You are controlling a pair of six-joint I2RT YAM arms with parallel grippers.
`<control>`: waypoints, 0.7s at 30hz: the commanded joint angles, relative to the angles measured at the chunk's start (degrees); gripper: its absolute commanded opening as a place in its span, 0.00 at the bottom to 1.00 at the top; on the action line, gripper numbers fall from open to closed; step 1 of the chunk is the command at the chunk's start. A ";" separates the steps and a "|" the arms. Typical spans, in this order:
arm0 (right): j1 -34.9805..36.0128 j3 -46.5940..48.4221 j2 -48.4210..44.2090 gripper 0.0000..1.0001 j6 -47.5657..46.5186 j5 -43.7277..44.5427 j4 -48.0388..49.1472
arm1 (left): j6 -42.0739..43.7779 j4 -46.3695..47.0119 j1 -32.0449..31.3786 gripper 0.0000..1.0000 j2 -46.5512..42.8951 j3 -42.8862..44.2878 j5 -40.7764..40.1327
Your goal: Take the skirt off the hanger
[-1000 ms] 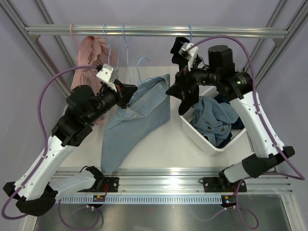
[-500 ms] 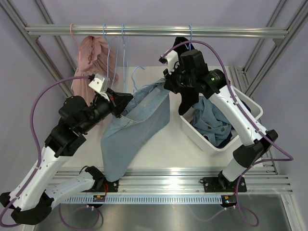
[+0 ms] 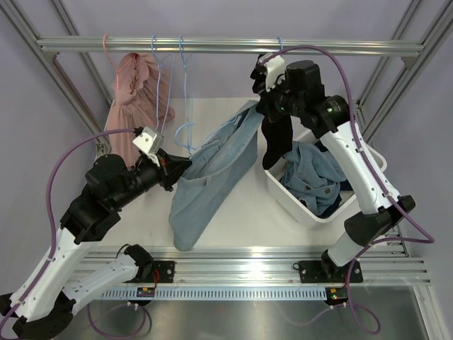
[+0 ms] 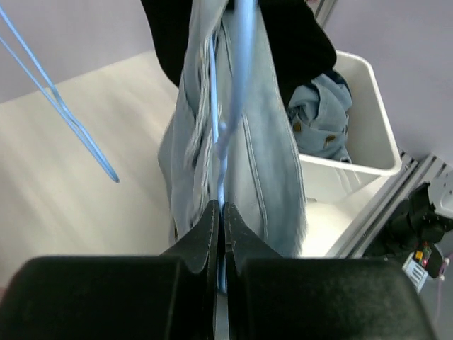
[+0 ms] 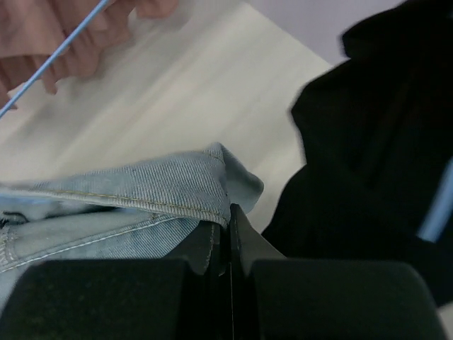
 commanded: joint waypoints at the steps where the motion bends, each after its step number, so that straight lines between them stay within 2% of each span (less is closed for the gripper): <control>1: -5.65 4.17 0.35 0.00 0.37 7.48 5.37 | 1.56 -3.51 -0.06 0.00 -3.43 -0.27 3.97; 9: -7.49 2.68 0.88 0.00 0.81 6.08 5.98 | 2.09 -4.13 -0.15 0.00 -3.35 0.42 8.81; 12: -7.76 0.66 0.35 0.00 -0.86 -1.37 5.02 | 0.78 -2.11 -0.15 0.00 -3.78 0.52 7.25; 13: -7.76 -0.13 -0.17 0.00 -2.00 -8.27 4.58 | -0.01 -0.71 -0.06 0.00 -3.96 0.08 6.45; 16: -6.98 -5.05 -1.49 0.01 -3.76 -21.47 3.70 | -5.63 9.99 -0.15 0.00 -4.92 -4.64 2.33; 17: -6.45 -7.93 -1.84 0.01 -4.37 -23.61 3.61 | -7.39 17.16 -0.15 0.00 -4.84 -6.24 1.27; 21: -1.53 -15.24 -3.86 0.02 -5.88 -25.22 5.18 | -14.08 35.57 -0.15 0.00 -2.74 -13.45 -6.53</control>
